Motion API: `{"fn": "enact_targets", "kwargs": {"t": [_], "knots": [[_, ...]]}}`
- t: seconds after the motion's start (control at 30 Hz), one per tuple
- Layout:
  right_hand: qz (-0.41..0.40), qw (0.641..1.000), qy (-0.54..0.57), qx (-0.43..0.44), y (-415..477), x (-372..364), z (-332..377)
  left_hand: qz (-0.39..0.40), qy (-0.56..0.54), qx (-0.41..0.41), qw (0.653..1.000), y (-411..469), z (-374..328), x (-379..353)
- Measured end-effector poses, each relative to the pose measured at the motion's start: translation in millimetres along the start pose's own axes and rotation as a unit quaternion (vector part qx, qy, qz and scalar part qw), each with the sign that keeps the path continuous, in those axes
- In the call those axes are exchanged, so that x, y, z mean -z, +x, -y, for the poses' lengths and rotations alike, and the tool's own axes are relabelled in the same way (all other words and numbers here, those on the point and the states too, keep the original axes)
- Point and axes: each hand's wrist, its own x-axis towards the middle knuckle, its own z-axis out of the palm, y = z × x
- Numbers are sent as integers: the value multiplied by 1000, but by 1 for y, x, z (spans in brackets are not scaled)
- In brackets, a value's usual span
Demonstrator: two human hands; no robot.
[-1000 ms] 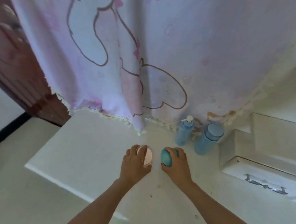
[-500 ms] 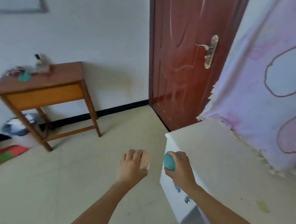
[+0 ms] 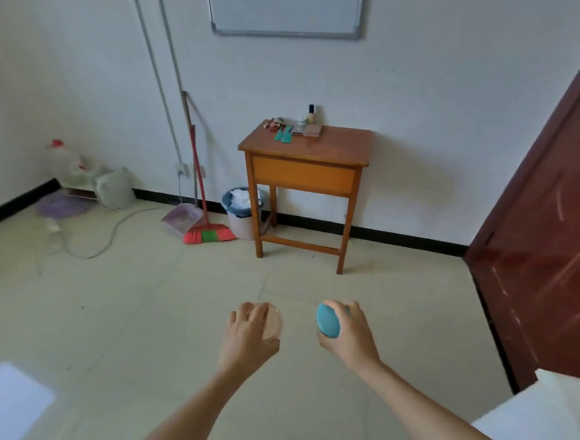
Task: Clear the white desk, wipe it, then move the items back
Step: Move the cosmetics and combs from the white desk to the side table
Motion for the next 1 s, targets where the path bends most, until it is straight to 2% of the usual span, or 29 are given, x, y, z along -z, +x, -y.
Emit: {"fn": "enact_targets", "kwargs": {"t": [0.2,0.37,0.5,0.77,1.0], "knots": [[33,999,4,33,85,-4,-1,-26,-1,22,999,66,1,11],[31,998,8,53,161,9,-5,-55,3,33,998,132,-8,21],[45,996,-3,79,207,12,-8,-99,-37,74,992,168,-15,18],[91,991,-23,92,265,-9,-14,-92,-66,127,985,212,12,0],[72,992,-17,101,355,-14,6,-118,-91,108,983,313,35,14]]}}
